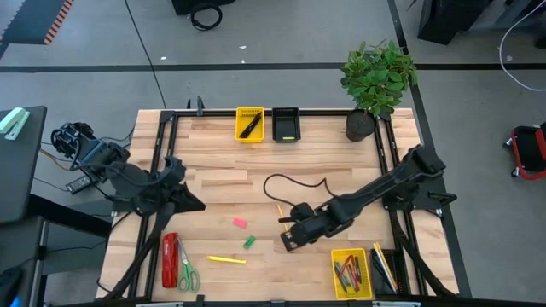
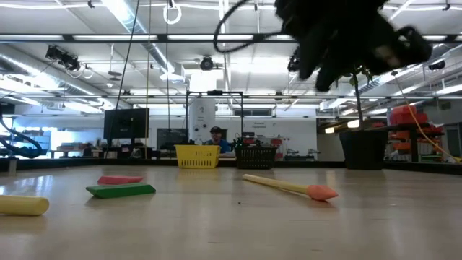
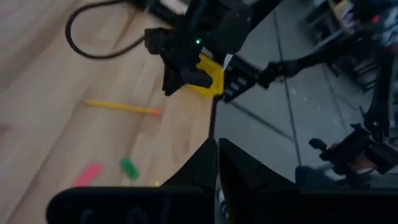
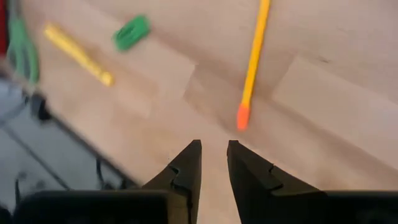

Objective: Sort crayons/erasers/pens/pencils in bins
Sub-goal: Put the pink eraser into the top black bin

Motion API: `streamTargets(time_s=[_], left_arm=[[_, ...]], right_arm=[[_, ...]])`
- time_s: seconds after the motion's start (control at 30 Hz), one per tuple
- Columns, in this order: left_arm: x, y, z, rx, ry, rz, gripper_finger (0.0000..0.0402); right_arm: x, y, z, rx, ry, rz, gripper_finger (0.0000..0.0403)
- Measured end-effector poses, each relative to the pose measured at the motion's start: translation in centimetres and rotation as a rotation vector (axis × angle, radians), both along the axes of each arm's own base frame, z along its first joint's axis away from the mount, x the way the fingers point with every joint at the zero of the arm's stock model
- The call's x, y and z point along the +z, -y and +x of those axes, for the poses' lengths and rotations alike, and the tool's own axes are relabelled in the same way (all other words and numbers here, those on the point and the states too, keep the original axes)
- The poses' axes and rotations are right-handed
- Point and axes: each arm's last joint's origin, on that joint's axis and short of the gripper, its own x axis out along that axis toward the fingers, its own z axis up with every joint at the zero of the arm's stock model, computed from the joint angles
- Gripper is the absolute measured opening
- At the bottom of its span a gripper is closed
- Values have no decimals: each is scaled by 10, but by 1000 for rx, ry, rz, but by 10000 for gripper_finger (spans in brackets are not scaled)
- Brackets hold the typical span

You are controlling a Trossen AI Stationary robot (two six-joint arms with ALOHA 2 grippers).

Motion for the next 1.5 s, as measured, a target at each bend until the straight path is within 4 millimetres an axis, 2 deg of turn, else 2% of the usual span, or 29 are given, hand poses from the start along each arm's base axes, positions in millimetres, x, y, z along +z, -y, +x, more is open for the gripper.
streamTargets(time_s=[0.2, 0.33, 0.43, 0.6, 0.7, 0.83, 1.0, 1.13, 1.33, 1.5], left_arm=[[-9, -2, -5, -21, -115, 4, 31], [-12, -1, -8, -82, -162, -9, 30], [-13, -1, -10, -108, -186, -13, 25], [-22, -3, -13, -99, -287, 39, 21], [-32, -2, -11, -129, -376, 146, 29], [-45, 5, 1, -223, -448, 340, 50], [-53, 15, 38, -250, -369, 395, 82], [-65, 15, 70, -292, -369, 417, 102], [-97, 3, 113, -439, -471, 422, 118], [-126, -14, 141, -456, -572, 431, 127]], right_arm=[[-35, 0, 28, -83, 34, 30, 78], [-51, -3, 34, -94, 16, 43, 78], [-53, -5, 37, -86, 20, 38, 78], [-40, -8, 47, -35, 160, -2, 78], [-20, -7, 46, 18, 244, -9, 78], [21, -5, 34, 51, 363, -38, 78], [81, 2, 3, 141, 531, -169, 78], [119, 13, -29, 191, 579, -238, 78], [152, 29, -83, 253, 559, -356, 78], [163, 43, -113, 265, 514, -478, 78]])
